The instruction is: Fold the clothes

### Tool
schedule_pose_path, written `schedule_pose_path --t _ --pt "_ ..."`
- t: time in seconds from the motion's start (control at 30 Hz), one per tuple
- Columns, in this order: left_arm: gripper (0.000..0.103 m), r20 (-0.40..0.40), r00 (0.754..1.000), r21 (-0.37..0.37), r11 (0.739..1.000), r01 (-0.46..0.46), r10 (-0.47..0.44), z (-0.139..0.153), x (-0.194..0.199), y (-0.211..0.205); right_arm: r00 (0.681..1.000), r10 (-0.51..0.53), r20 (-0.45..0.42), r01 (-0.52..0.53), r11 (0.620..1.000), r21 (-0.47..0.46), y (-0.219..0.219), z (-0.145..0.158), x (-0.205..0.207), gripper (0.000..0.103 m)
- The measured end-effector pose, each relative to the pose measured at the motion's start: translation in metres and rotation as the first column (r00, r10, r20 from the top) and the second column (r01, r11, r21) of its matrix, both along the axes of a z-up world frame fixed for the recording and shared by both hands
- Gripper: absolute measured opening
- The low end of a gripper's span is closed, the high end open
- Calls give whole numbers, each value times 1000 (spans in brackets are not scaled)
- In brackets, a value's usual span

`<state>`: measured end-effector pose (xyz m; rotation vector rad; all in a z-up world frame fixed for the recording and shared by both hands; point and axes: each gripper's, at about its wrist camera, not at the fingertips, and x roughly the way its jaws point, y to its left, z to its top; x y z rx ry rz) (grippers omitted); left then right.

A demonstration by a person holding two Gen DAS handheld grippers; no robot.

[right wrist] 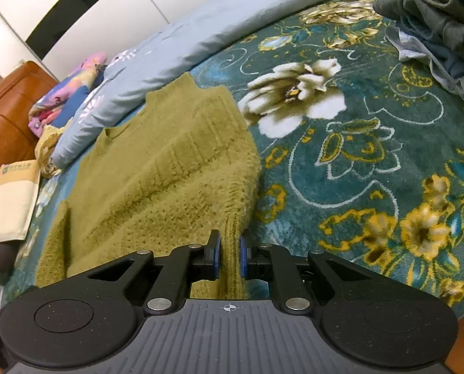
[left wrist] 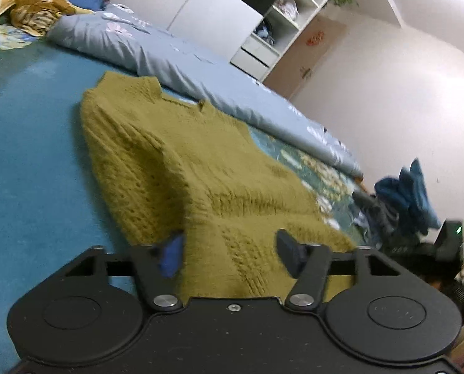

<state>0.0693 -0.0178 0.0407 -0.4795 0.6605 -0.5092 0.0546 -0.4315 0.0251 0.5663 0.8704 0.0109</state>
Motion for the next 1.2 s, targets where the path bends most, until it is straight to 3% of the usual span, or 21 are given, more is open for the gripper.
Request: schedule_pose_path --t 0.03,0.1,0.2,0.33,0.5,0.57,0.6,0.63,0.83,0.97,1.03,1.1,1.2 --pt "25 -6 1000 6 1000 -19 19 1 -3 5 1000 0 -1 0 1000 2 0 -1 0 10" --pt "10 -29 997 35 997 -64 65 2 -8 14 1000 -2 -4 2 1000 6 0 -2 0 10" --pt "3 -62 990 80 990 -119 124 0 -17 26 1000 -4 -6 4 1000 11 -1 -4 -3 10" --pt "1 -82 979 127 977 -173 184 -4 -30 42 1000 -5 -12 5 1000 10 -2 -7 -8 11" --pt "4 -110 976 67 982 -179 186 -7 -48 70 1000 -11 -29 12 1000 18 -6 -14 -12 12" --pt "20 -96 981 59 985 -163 169 -6 -46 66 999 -12 -35 13 1000 18 -5 -16 -12 13" --pt "34 -92 983 54 987 -153 157 -7 -43 62 999 -13 -38 13 1000 18 -5 -17 -12 13" --pt "38 -88 985 49 989 -142 146 -7 -40 57 999 -13 -39 13 1000 17 -4 -17 -12 13" --pt "48 -101 991 57 995 -83 88 -15 -20 27 999 -8 -44 8 1000 10 -3 -16 -15 17" --pt "45 -123 989 56 996 -74 80 -21 -16 17 998 -2 -55 2 1000 5 0 -17 -16 21" --pt "24 -131 988 51 996 -70 76 -21 -17 15 998 1 -61 -1 1000 3 1 -18 -16 22" --pt "12 -124 989 56 996 -73 79 -17 -20 16 998 3 -61 -3 1000 0 2 -18 -17 23" --pt "8 -97 991 43 995 -91 94 -9 -31 25 998 3 -60 -3 1000 2 1 -18 -17 23"
